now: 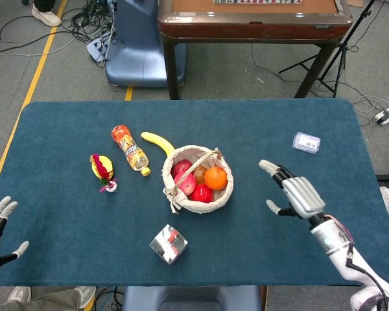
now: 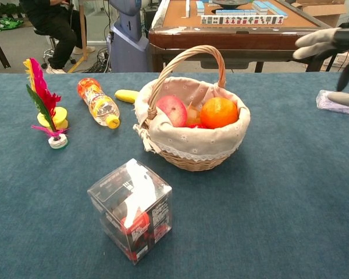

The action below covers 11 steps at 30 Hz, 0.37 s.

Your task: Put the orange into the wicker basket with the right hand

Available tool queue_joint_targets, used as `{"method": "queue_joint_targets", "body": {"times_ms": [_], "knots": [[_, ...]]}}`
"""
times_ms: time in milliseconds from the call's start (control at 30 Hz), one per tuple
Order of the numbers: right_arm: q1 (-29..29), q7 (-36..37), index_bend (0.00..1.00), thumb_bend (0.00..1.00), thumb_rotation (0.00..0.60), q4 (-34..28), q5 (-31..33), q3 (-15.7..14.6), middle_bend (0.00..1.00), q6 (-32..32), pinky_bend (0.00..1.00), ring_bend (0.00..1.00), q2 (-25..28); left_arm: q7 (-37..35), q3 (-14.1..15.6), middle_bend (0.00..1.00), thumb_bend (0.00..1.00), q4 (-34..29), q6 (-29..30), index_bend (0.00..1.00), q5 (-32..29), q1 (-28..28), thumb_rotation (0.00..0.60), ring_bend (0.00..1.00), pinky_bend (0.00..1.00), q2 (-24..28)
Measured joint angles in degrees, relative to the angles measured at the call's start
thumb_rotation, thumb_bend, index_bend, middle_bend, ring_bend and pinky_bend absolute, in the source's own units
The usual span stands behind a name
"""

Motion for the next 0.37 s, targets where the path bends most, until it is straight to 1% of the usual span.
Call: {"method": "queue_joint_targets", "body": {"times_ms": [100,267,367], "knots": [[-4.01,-0.84,0.05,0.3,0.6,1.59,-2.08,-1.53,0.1,5.85,0.36,0.08,0.41,0.35,-0.06,0.02,0.22,-0.14,-0.36,0.14,0.09,-0.31,0.6,0.0,0.0,-0.1],[-9.99,-1.55,0.05,0.29,0.6,5.06,-5.45,-3.57,0.1,14.24,0.36,0.08,0.54,0.84,-0.12,0.02,0.22,-0.54,-0.47,0.14,0.41,-0.62,0.6,0.0,0.0,-0.28],[-12.93,-1.68,0.05,0.29,0.6,6.38,-6.68,-4.41,0.11,18.03,0.36,0.08,0.75,0.93,-0.19,0.02,0.22,-0.67,-0.42,0.14,0.34,-0.65,0.6,0.0,0.0,-0.3]]}}
